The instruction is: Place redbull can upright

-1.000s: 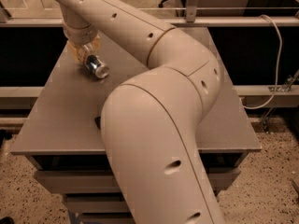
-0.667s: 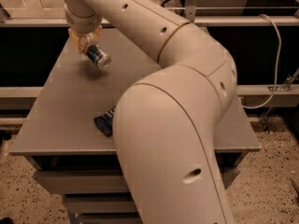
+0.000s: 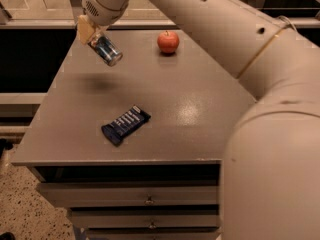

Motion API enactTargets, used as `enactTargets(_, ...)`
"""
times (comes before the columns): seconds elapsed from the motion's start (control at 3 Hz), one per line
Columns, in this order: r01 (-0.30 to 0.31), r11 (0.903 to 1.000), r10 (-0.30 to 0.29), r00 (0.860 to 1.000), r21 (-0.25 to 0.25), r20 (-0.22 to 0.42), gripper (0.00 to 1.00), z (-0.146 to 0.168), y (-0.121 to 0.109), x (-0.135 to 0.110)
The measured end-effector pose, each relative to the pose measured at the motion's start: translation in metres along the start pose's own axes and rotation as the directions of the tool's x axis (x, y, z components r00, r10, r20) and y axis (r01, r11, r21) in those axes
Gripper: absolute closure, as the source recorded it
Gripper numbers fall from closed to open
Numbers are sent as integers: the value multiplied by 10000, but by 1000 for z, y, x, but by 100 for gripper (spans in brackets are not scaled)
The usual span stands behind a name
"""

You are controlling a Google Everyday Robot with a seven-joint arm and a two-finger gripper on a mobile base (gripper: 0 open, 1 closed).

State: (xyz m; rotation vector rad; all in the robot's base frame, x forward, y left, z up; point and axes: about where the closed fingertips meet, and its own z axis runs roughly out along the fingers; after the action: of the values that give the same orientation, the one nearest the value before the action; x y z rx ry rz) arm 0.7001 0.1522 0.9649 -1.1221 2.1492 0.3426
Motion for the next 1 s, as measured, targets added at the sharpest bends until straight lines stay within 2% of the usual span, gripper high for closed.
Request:
enactTargets(0.33,811,9822,-415,9734,-1693,2255,100,-14,45,7)
enactTargets(0.67,924,9655,219,9027,-2433,4296,100,-35,58,3)
enactTargets(1.0,602,9616,1238,7756,-2677,6189,100,-58,32,24)
